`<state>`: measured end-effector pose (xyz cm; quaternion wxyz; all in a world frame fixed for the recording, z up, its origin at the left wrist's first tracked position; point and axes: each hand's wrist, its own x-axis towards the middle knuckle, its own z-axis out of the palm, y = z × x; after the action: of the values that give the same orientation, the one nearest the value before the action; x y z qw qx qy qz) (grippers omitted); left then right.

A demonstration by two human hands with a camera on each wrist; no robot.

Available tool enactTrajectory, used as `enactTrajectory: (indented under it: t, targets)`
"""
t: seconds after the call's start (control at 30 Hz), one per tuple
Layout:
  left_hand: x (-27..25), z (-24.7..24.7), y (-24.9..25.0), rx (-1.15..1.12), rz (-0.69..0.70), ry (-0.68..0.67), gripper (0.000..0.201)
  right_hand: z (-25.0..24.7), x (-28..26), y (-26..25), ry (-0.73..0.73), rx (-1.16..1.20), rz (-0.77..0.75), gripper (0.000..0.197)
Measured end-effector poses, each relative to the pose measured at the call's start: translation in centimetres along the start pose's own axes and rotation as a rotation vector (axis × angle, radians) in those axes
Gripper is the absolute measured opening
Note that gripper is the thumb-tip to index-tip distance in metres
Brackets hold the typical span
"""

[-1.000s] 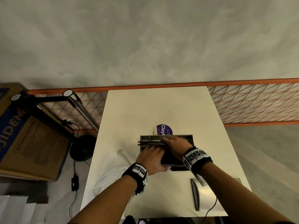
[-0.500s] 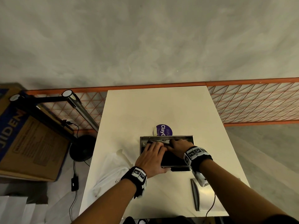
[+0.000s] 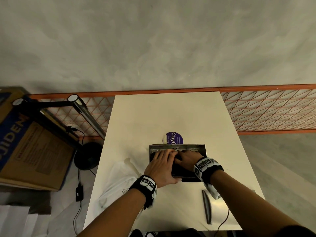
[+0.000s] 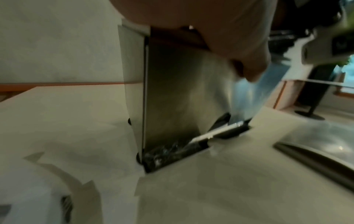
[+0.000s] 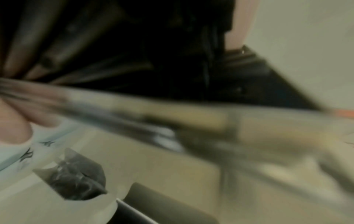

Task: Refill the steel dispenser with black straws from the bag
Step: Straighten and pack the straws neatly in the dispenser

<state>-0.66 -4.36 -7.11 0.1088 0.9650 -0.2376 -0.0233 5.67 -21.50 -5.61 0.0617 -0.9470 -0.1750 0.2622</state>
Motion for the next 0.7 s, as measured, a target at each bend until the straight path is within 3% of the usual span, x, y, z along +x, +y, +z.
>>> enactTrajectory:
  t: [0.13,0.27,0.37,0.5,0.7]
  targets:
    - [1.0,-0.2,0.1,-0.013,-0.104,-0.143,0.116,-0.3,-0.5,0.3,0.046,-0.008,-0.109,0.063]
    - [2.1,-0.4,-0.1,-0.045,-0.144,-0.236,0.109,-0.7,-0.9,0.3,0.039,-0.016,-0.122,0.051]
    - [3.2,-0.6,-0.6,-0.069,-0.155,-0.295,0.101,-0.8,-1.2,-0.1,0.052,-0.163,-0.118,0.050]
    - [3.9,-0.8,-1.1,-0.051,-0.128,-0.270,0.091,0.4,-1.7,0.2,0.177,-0.227,-0.110,0.078]
    - [2.1,-0.2,-0.4,0.048,-0.085,-0.083,0.090,1.1,-2.5,0.2,0.334,-0.227,-0.091,0.050]
